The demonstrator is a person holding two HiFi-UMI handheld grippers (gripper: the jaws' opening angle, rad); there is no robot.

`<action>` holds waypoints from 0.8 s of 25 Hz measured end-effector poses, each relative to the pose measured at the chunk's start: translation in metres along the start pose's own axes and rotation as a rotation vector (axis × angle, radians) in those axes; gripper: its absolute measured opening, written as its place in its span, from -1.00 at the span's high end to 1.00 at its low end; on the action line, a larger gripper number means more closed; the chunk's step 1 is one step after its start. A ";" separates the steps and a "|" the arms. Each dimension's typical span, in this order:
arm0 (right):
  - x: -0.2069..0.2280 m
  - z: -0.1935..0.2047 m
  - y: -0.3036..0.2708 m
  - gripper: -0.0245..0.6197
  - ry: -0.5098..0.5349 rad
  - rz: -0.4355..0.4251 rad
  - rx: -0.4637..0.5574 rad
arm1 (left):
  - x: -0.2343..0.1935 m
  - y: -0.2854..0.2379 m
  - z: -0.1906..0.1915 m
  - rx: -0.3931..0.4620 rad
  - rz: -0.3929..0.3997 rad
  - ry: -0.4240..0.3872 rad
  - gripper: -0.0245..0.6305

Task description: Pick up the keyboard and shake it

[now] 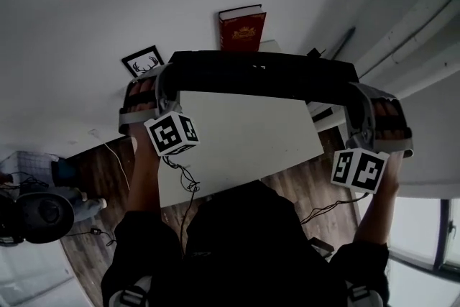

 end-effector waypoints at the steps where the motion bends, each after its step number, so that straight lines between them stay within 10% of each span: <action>1: 0.001 0.009 0.008 0.63 -0.004 0.007 -0.030 | 0.001 -0.008 -0.013 0.031 0.003 -0.007 0.68; 20: 0.000 0.106 0.171 0.63 -0.093 0.052 -0.467 | -0.010 -0.038 -0.253 0.520 0.022 -0.034 0.70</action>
Point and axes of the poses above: the fingertips, and each gripper's own axes: y backward along the fingers, x to its right, z out of its underside, the point moved 2 cm from there along y, backward along the fingers, and after that the axes turned 6 degrees about -z, right-handed, at the moved point
